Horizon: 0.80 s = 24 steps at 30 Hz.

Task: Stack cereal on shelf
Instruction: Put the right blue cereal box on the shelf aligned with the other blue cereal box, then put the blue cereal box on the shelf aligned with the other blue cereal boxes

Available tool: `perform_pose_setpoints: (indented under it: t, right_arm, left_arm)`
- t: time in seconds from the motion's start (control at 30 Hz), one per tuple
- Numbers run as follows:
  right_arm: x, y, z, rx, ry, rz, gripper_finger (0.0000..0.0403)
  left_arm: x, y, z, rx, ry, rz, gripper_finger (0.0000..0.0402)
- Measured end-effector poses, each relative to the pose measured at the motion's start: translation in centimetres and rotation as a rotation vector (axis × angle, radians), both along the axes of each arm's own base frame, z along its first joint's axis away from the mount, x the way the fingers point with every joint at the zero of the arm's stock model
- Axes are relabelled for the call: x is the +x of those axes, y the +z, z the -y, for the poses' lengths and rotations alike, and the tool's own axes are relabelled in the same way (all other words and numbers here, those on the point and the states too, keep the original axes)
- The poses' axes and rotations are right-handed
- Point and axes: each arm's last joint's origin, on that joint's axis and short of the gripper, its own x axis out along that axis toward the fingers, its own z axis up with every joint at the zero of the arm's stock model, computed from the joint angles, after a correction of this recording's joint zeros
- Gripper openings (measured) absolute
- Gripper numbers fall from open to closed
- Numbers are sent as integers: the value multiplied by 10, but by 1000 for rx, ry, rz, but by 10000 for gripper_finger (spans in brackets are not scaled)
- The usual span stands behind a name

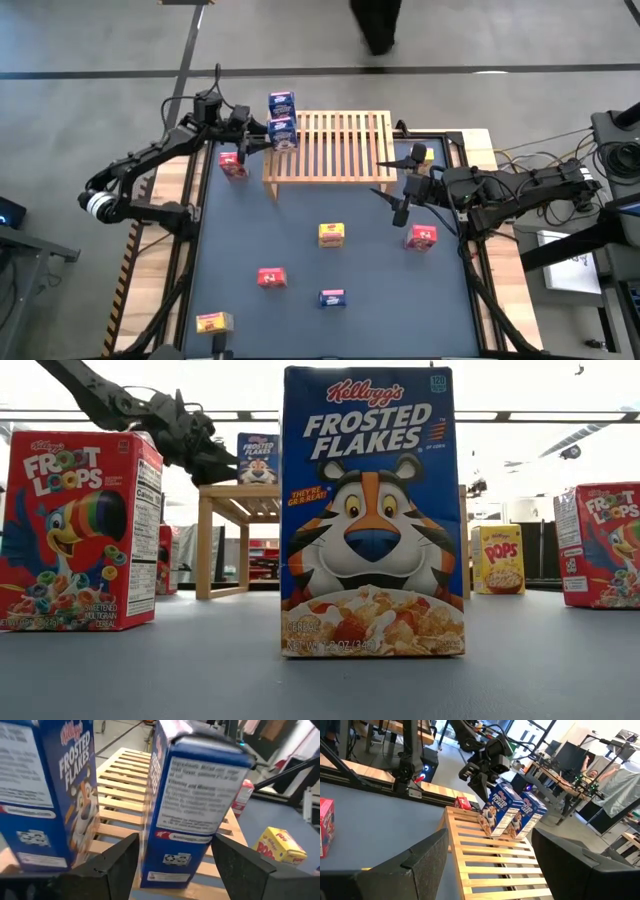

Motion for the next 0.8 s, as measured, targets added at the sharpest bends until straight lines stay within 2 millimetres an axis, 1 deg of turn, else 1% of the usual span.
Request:
perform_pose_setpoints:
  t: [0.2,0.37,0.53,0.67,0.8]
  right_arm:
    - [0,0,0,7,-1,2,274]
    - [0,0,0,20,-2,7,274]
    - [0,-3,-2,19,5,-14,274]
    - [2,-16,-5,49,10,-42,274]
    - [6,-36,-10,99,15,-81,274]
  left_arm:
    - [-11,15,17,45,53,-33,232]
    - [-22,27,34,50,59,-33,232]
    - [-33,43,60,87,45,-16,229]
    - [-39,53,87,121,36,7,225]
    - [-42,57,116,148,34,33,223]
